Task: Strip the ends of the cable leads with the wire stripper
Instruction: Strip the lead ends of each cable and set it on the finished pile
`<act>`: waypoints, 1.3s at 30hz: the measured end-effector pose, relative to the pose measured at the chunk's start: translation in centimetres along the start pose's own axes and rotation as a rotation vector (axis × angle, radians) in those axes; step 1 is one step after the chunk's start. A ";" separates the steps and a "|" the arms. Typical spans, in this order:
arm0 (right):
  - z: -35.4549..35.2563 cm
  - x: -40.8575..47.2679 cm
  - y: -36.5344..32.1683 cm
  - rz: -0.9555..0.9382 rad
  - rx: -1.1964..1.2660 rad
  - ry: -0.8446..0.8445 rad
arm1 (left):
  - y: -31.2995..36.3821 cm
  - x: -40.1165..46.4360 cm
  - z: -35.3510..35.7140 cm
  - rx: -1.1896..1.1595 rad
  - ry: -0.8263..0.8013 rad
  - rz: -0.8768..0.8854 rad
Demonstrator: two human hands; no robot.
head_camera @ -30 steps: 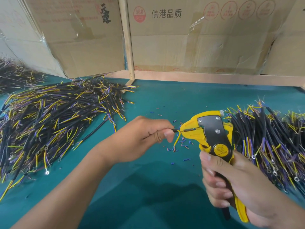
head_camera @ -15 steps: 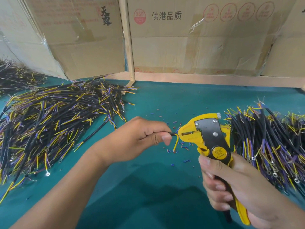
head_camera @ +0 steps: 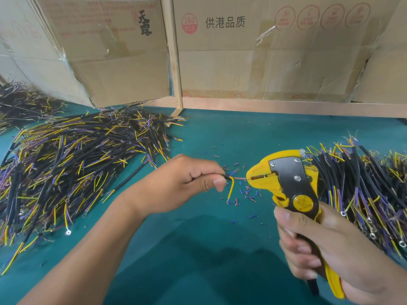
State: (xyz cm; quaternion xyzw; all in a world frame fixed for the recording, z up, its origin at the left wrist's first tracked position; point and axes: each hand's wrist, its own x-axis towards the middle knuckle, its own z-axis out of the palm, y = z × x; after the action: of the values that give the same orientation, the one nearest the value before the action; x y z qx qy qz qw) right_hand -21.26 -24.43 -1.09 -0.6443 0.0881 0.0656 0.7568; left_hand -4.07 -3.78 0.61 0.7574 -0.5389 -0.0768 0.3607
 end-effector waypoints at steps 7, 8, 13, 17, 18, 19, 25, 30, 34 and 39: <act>-0.7 0.3 -0.2 0.029 -0.049 -0.031 | -0.4 0.1 -0.1 0.034 -0.035 0.008; -0.7 0.3 -0.1 0.033 -0.058 -0.037 | -0.3 0.2 0.0 0.048 -0.034 0.019; -2.6 0.8 -0.8 -0.050 0.186 0.031 | -2.1 -1.0 -2.5 0.058 0.154 -0.051; -3.6 1.5 -1.1 -0.124 0.310 0.013 | -1.6 -1.0 -2.8 0.055 0.216 -0.068; -3.2 1.7 -0.5 -0.081 0.315 -0.039 | -0.8 -0.5 -1.7 0.082 0.161 -0.029; -2.7 1.7 0.0 -0.035 0.296 -0.095 | -0.1 -0.1 -0.7 0.099 0.128 0.006; -2.0 1.5 1.0 0.028 0.221 -0.266 | 0.3 0.3 0.2 0.041 0.153 0.056; -1.8 1.5 1.3 -0.001 0.198 -0.328 | 0.4 0.3 0.8 -0.019 0.122 0.030; -1.7 1.4 1.3 -0.020 0.193 -0.322 | 0.8 0.4 1.0 -0.013 0.098 0.044; -1.7 1.4 1.3 -0.041 0.190 -0.339 | 1.0 0.4 1.0 -0.012 0.085 0.046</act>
State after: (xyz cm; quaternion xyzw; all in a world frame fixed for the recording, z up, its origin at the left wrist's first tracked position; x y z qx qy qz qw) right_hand -20.28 -25.95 -2.87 -0.5513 -0.0483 0.1491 0.8194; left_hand -5.13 -4.74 0.62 0.7453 -0.5399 -0.0393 0.3893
